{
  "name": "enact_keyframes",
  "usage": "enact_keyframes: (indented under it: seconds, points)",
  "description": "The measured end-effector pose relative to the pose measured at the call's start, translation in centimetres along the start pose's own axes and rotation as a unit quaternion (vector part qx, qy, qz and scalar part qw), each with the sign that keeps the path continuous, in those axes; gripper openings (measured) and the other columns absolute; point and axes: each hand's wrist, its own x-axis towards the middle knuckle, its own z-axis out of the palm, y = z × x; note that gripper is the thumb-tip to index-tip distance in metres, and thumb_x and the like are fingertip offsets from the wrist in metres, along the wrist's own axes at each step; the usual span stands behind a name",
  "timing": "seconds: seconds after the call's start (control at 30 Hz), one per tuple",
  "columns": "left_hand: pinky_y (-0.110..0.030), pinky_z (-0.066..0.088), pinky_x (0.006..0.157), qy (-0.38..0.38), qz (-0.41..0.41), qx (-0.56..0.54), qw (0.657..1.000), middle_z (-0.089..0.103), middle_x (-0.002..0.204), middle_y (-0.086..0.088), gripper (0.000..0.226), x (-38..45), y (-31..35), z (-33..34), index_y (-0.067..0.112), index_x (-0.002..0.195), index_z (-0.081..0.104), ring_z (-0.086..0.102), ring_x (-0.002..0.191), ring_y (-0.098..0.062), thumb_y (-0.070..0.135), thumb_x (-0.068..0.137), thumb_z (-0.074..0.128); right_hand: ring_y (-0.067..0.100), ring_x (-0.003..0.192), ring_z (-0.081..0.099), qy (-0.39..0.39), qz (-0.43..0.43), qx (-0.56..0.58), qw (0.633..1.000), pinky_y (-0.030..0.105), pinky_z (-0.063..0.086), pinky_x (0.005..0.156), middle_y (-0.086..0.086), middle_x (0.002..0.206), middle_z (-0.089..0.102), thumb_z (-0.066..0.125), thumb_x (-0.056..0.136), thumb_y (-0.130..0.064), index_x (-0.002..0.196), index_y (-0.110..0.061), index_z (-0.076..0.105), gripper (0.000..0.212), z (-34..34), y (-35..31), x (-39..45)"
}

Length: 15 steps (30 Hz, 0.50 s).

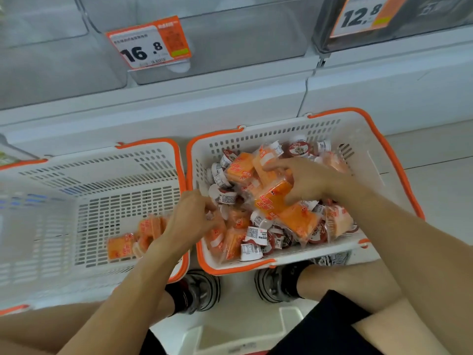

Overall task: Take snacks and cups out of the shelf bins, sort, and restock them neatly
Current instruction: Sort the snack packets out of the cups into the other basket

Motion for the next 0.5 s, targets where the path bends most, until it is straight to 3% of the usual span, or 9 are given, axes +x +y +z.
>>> enact_keyframes:
  seconds: [0.1,0.17,0.27,0.33,0.43,0.5]
  points:
    - [-0.007,0.037,0.067,0.044,-0.057,-0.087,0.994,0.055,0.098,0.009,0.014,-1.0,-0.7,-0.8,0.022,0.088,0.077,0.056,0.084,-0.001,0.022,0.076,0.085,0.012,0.104,0.059,0.002,-0.028,0.010,1.000,0.028,0.052,0.080,-0.005,0.144,0.046,0.089,0.068,-0.013,0.142,-0.041,0.046,0.091,-0.2,-0.8,-0.1]
    - [-0.006,0.043,0.066,0.085,-0.100,-0.166,0.977,0.060,0.103,0.012,0.014,-1.5,-1.2,-1.8,0.025,0.081,0.075,0.061,0.082,0.003,0.018,0.075,0.086,0.010,0.096,0.062,0.001,-0.055,0.027,0.998,0.029,0.055,0.076,-0.007,0.136,0.052,0.088,0.069,-0.013,0.136,-0.044,0.050,0.083,-0.5,-1.9,-0.2]
    - [-0.014,0.055,0.066,0.066,-0.148,-0.252,0.954,0.069,0.102,0.012,0.035,-2.1,-2.5,-3.2,0.030,0.101,0.068,0.069,0.080,0.003,0.018,0.075,0.086,0.004,0.059,0.057,-0.019,-0.081,0.077,0.994,0.025,0.053,0.059,0.003,0.106,0.061,0.084,0.071,-0.008,0.123,-0.040,0.060,0.066,-0.1,-3.7,0.0]
    - [-0.029,0.060,0.074,0.016,-0.146,-0.227,0.963,0.067,0.112,0.015,0.049,-2.5,-2.9,-3.5,0.034,0.119,0.060,0.068,0.084,0.002,0.025,0.078,0.084,-0.003,0.049,0.048,-0.047,-0.088,0.070,0.993,0.025,0.049,0.058,0.007,0.114,0.061,0.084,0.072,-0.010,0.116,-0.040,0.062,0.058,1.0,-4.4,0.5]
    - [-0.031,0.059,0.068,-0.013,-0.141,-0.190,0.972,0.066,0.111,0.015,0.052,-2.9,-3.0,-3.6,0.035,0.129,0.055,0.067,0.082,-0.001,0.035,0.082,0.079,0.003,0.070,0.054,-0.086,-0.064,0.029,0.994,0.030,0.047,0.067,0.019,0.132,0.058,0.083,0.074,-0.016,0.120,-0.043,0.057,0.059,3.4,-4.9,1.4]
    - [-0.026,0.055,0.064,-0.041,-0.162,-0.223,0.960,0.071,0.095,0.010,0.045,-3.3,-3.3,-3.5,0.032,0.122,0.059,0.068,0.075,-0.003,0.036,0.082,0.079,0.004,0.111,0.053,-0.092,-0.063,0.035,0.993,0.026,0.045,0.085,0.002,0.158,0.038,0.082,0.077,-0.016,0.140,-0.042,0.044,0.078,4.7,-5.2,1.5]
